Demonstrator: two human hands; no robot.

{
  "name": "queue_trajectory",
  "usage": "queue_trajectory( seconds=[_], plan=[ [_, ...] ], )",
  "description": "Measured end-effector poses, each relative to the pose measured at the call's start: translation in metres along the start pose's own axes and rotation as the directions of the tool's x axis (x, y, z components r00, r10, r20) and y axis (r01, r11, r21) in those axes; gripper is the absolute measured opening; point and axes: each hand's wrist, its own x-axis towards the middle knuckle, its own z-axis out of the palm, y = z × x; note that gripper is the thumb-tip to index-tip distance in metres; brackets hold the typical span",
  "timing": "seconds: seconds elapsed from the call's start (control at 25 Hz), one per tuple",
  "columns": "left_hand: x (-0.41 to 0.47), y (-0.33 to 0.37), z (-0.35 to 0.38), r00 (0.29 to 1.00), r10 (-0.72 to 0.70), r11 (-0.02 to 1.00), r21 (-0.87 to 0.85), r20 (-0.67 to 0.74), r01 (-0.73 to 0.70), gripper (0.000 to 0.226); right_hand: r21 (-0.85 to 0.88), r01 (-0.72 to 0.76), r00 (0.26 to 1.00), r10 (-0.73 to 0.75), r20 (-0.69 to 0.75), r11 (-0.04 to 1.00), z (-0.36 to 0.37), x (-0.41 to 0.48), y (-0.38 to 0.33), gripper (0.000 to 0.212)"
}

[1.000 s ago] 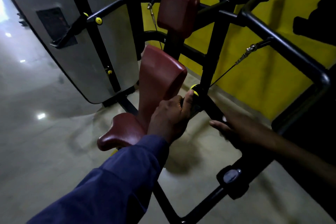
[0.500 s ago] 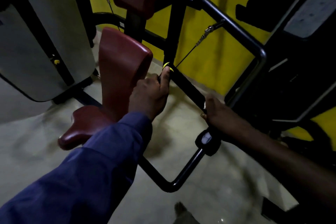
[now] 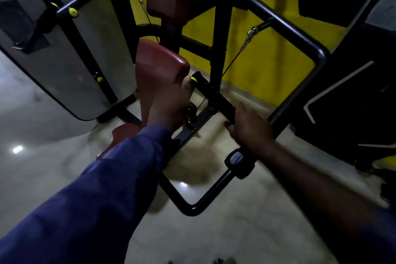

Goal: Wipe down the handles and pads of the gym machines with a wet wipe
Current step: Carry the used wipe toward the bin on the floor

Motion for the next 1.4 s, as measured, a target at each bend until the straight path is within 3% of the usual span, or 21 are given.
queue_trajectory(
  seconds=[0.04, 0.12, 0.2, 0.24, 0.28, 0.32, 0.36, 0.4, 0.44, 0.48, 0.52, 0.56, 0.64, 0.68, 0.72, 0.88, 1.0, 1.08, 1.12, 1.24, 1.4],
  plan=[
    [-0.001, 0.001, 0.000, 1.000, -0.005, 1.000, 0.012, -0.015, 0.005, 0.072, -0.178, 0.047, 0.987, -0.073, -0.145, 0.983, 0.014, -0.013, 0.002, 0.049],
    [-0.002, 0.003, 0.001, 0.999, -0.024, 0.998, 0.050, -0.041, 0.026, 0.067, -0.173, 0.119, 0.971, -0.151, -0.186, 0.978, 0.011, -0.008, 0.008, 0.054],
    [-0.004, 0.007, 0.001, 0.999, -0.024, 0.997, 0.068, -0.040, 0.027, 0.062, 0.134, 0.079, 0.987, -0.097, 0.130, 0.988, -0.009, 0.014, 0.010, 0.048],
    [-0.006, 0.009, 0.000, 0.999, -0.028, 0.997, 0.065, -0.043, 0.031, 0.060, 0.308, -0.009, 0.943, -0.094, 0.320, 0.951, -0.018, 0.028, 0.013, 0.044],
    [-0.007, 0.011, 0.000, 0.998, -0.035, 0.997, 0.064, -0.052, 0.038, 0.059, 0.419, -0.078, 0.889, -0.128, 0.440, 0.905, -0.026, 0.034, 0.012, 0.040],
    [-0.007, 0.011, 0.000, 0.998, -0.034, 0.997, 0.069, -0.061, 0.038, 0.058, 0.457, -0.078, 0.876, -0.158, 0.455, 0.886, -0.028, 0.036, 0.011, 0.040],
    [-0.008, 0.013, 0.001, 0.997, -0.030, 0.996, 0.077, -0.068, 0.035, 0.058, 0.408, -0.015, 0.913, -0.154, 0.378, 0.913, -0.023, 0.032, 0.010, 0.041],
    [-0.008, 0.013, 0.001, 0.997, -0.031, 0.996, 0.084, -0.075, 0.037, 0.058, 0.205, 0.115, 0.970, -0.155, 0.190, 0.972, -0.009, 0.026, 0.012, 0.043],
    [-0.008, 0.013, 0.001, 0.996, -0.036, 0.995, 0.085, -0.081, 0.043, 0.057, -0.081, 0.214, 0.976, -0.217, -0.036, 0.974, 0.007, 0.012, 0.015, 0.047],
    [-0.007, 0.013, 0.001, 0.996, -0.040, 0.996, 0.074, -0.082, 0.046, 0.057, -0.266, 0.249, 0.940, -0.298, -0.165, 0.931, 0.021, 0.003, 0.017, 0.051],
    [-0.008, 0.014, 0.001, 0.996, -0.042, 0.997, 0.060, -0.082, 0.047, 0.056, -0.304, 0.269, 0.907, -0.347, -0.239, 0.914, 0.025, 0.003, 0.018, 0.053],
    [-0.008, 0.015, 0.001, 0.996, -0.040, 0.998, 0.045, -0.078, 0.043, 0.055, -0.230, 0.284, 0.930, -0.326, -0.169, 0.931, 0.022, 0.010, 0.018, 0.053],
    [-0.008, 0.016, 0.000, 0.997, -0.037, 0.999, 0.027, -0.070, 0.039, 0.054, 0.331, 0.157, 0.952, -0.232, 0.200, 0.930, 0.000, 0.032, 0.015, 0.052],
    [-0.009, 0.017, -0.002, 0.997, -0.050, 0.999, 0.014, -0.056, 0.051, 0.053, 0.570, 0.013, 0.906, -0.250, 0.341, 0.822, -0.013, 0.043, 0.013, 0.054],
    [-0.009, 0.015, -0.006, 0.997, -0.068, 0.998, -0.009, -0.038, 0.068, 0.051, 0.673, -0.062, 0.894, -0.259, 0.366, 0.737, -0.024, 0.056, 0.012, 0.052],
    [-0.019, -0.020, -0.062, 0.991, -0.131, 0.983, -0.138, -0.040, 0.124, 0.049, 0.661, 0.242, 0.966, -0.242, -0.095, 0.710, -0.050, 0.084, -0.037, 0.009],
    [-0.035, -0.075, -0.153, 0.962, -0.207, 0.976, -0.100, -0.179, 0.191, 0.054, 0.556, 0.523, 0.852, -0.389, -0.350, 0.646, -0.061, 0.078, -0.140, 0.015],
    [-0.056, -0.124, -0.228, 0.911, -0.278, 0.961, -0.090, -0.303, 0.263, 0.062, 0.438, 0.689, 0.724, -0.576, -0.380, 0.577, -0.051, 0.069, -0.235, 0.029],
    [-0.069, -0.150, -0.267, 0.880, -0.311, 0.950, -0.104, -0.360, 0.293, 0.064, 0.480, 0.704, 0.700, -0.628, -0.341, 0.524, -0.040, 0.064, -0.288, 0.035],
    [-0.111, -0.219, -0.375, 0.801, -0.365, 0.931, -0.156, -0.474, 0.331, 0.058, 0.763, 0.542, 0.717, -0.668, -0.200, 0.353, -0.001, 0.035, -0.438, 0.031],
    [-0.167, -0.314, -0.543, 0.699, -0.406, 0.911, -0.199, -0.588, 0.361, 0.060, 0.924, 0.297, 0.643, -0.766, -0.006, 0.242, 0.047, -0.028, -0.653, 0.013]
  ],
)
